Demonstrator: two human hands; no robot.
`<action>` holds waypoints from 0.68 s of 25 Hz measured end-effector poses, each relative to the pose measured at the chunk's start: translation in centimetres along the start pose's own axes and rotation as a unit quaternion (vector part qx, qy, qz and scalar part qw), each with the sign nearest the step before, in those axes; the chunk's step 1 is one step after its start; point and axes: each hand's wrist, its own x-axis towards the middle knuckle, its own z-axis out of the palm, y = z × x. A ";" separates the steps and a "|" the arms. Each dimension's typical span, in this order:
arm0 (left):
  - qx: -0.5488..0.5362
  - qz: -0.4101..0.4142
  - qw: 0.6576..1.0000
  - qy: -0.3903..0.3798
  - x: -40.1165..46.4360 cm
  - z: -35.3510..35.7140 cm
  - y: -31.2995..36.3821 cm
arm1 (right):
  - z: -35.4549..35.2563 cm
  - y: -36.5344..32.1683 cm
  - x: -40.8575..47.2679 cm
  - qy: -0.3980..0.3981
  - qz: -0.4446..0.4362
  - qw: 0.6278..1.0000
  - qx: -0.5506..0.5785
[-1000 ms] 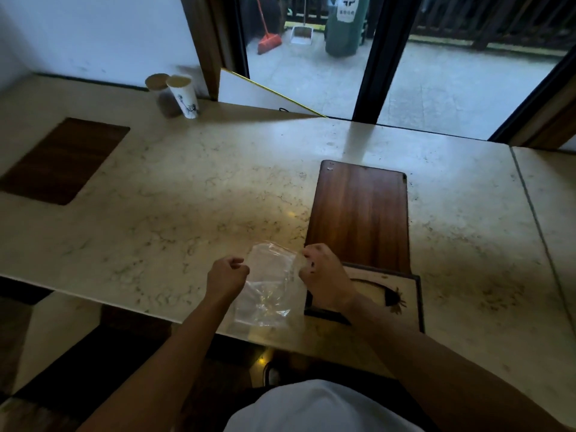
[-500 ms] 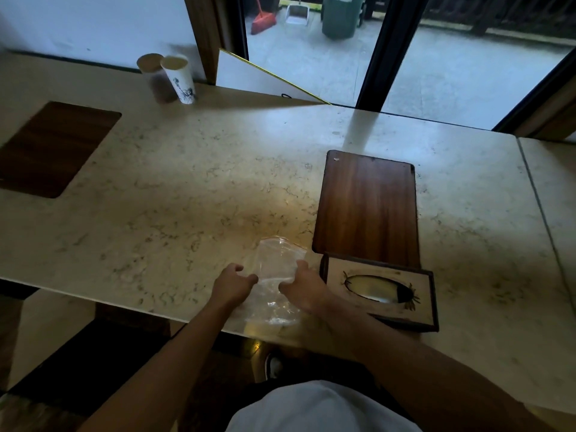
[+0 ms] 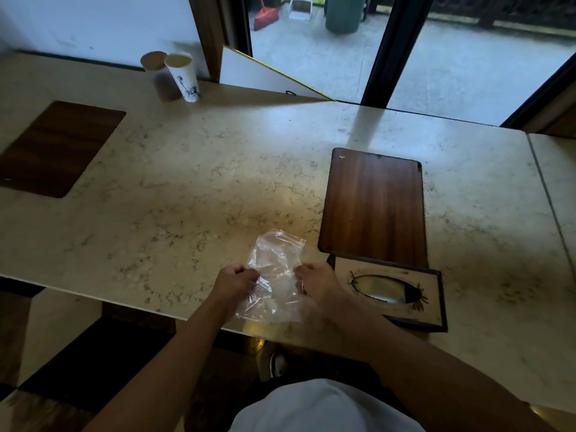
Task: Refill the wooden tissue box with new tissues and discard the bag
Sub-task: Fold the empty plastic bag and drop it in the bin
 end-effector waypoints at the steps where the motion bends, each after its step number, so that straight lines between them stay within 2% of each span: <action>1: -0.023 -0.003 1.000 -0.003 -0.2 0.0 0.2 | -0.2 -0.1 0.1 -0.001 -0.008 1.000 0.011; 4: -0.070 -0.003 0.997 -0.037 -0.9 0.1 1.0 | -1.1 -0.6 0.0 -0.024 -0.046 0.998 0.043; 7: -0.091 0.013 0.992 -0.084 -1.4 0.0 1.7 | -2.6 -1.2 -0.1 -0.046 -0.104 0.993 0.010; 9: -0.107 0.024 0.990 -0.087 -1.5 0.1 2.2 | -3.6 -1.5 -0.3 -0.056 -0.133 0.990 -0.007; 13: -0.111 0.031 0.986 -0.122 -1.5 0.9 2.9 | -5.7 -1.8 -1.3 -0.078 -0.161 0.984 0.017; 17: -0.095 0.058 0.983 -0.144 -1.6 1.9 3.5 | -7.8 -1.6 -2.0 -0.066 -0.167 0.984 -0.003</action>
